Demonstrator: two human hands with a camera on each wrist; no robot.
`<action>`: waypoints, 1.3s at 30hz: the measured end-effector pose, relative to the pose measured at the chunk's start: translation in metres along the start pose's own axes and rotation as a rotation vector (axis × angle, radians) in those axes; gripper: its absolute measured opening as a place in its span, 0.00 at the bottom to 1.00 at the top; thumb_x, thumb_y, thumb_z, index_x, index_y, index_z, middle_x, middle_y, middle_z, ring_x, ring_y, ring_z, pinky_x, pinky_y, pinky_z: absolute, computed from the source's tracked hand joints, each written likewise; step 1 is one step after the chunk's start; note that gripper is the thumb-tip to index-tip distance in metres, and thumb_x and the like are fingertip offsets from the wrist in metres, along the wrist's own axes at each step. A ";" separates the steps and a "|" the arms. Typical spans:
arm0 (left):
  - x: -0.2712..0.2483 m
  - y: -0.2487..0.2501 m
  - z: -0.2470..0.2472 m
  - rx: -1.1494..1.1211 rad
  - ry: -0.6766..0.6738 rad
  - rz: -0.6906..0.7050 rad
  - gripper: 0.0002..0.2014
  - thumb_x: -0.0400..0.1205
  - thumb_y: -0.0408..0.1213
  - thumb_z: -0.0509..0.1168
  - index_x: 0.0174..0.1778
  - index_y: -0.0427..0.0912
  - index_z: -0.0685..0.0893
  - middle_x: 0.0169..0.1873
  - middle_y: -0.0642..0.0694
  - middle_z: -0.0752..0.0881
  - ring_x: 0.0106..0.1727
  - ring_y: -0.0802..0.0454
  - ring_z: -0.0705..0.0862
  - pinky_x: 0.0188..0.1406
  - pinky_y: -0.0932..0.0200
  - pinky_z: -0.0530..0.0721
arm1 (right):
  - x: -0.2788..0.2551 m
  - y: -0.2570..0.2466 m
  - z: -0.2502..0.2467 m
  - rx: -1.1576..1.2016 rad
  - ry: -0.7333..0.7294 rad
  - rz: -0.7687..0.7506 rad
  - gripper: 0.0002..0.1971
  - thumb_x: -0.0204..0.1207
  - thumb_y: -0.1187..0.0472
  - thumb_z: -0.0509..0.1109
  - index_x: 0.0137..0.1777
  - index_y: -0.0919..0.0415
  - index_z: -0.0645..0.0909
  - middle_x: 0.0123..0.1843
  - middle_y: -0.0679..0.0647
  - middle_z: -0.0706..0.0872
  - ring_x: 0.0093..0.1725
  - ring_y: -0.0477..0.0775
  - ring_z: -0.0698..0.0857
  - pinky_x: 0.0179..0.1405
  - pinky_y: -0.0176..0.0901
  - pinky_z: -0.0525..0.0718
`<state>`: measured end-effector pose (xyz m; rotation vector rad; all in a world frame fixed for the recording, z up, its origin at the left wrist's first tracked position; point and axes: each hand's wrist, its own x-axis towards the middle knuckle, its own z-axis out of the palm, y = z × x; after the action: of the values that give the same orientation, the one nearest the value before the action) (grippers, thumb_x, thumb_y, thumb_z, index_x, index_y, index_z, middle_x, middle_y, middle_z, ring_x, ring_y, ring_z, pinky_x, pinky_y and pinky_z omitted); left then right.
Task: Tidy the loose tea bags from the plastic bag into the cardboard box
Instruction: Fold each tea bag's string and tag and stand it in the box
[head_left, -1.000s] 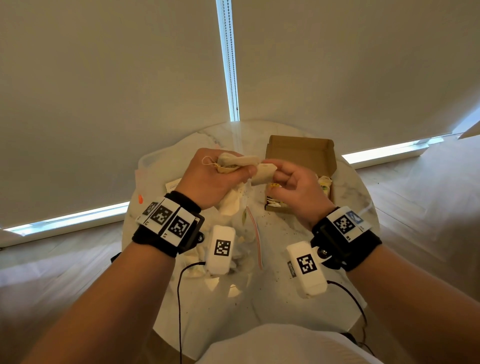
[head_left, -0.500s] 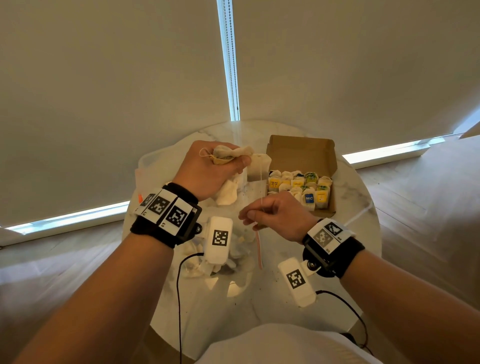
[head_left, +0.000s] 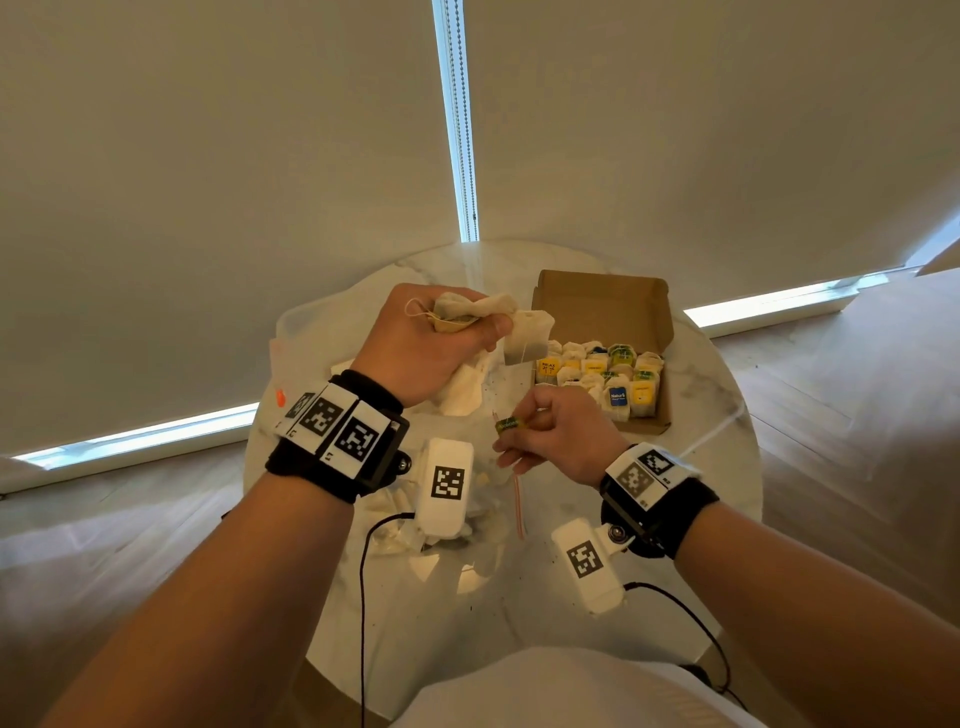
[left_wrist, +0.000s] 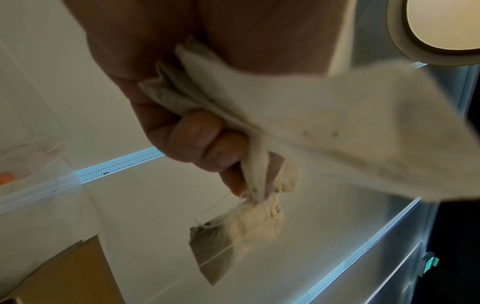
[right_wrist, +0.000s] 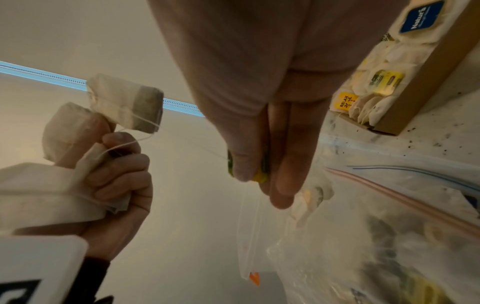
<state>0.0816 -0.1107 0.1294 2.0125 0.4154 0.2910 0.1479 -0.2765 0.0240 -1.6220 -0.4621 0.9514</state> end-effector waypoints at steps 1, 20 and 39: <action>-0.001 0.001 0.000 -0.005 -0.007 0.003 0.06 0.78 0.40 0.76 0.41 0.41 0.92 0.33 0.48 0.91 0.36 0.55 0.88 0.40 0.63 0.84 | 0.002 0.002 -0.001 -0.083 0.046 -0.028 0.05 0.73 0.74 0.76 0.42 0.66 0.83 0.40 0.66 0.91 0.33 0.54 0.90 0.31 0.44 0.90; -0.022 0.008 -0.010 0.017 -0.184 0.047 0.09 0.78 0.44 0.76 0.32 0.49 0.89 0.30 0.50 0.89 0.35 0.56 0.87 0.39 0.62 0.82 | 0.011 -0.032 -0.015 0.273 -0.009 0.065 0.12 0.86 0.70 0.58 0.55 0.76 0.83 0.52 0.74 0.88 0.48 0.66 0.90 0.54 0.56 0.89; -0.028 -0.038 0.007 -0.023 -0.051 -0.141 0.11 0.77 0.38 0.77 0.28 0.46 0.90 0.30 0.45 0.90 0.32 0.55 0.85 0.37 0.55 0.81 | -0.016 -0.072 -0.016 -0.025 0.177 -0.347 0.04 0.78 0.67 0.73 0.47 0.62 0.90 0.30 0.55 0.88 0.26 0.52 0.80 0.24 0.38 0.78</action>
<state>0.0521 -0.1114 0.0915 1.9535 0.5165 0.1563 0.1646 -0.2779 0.0977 -1.5669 -0.6105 0.5401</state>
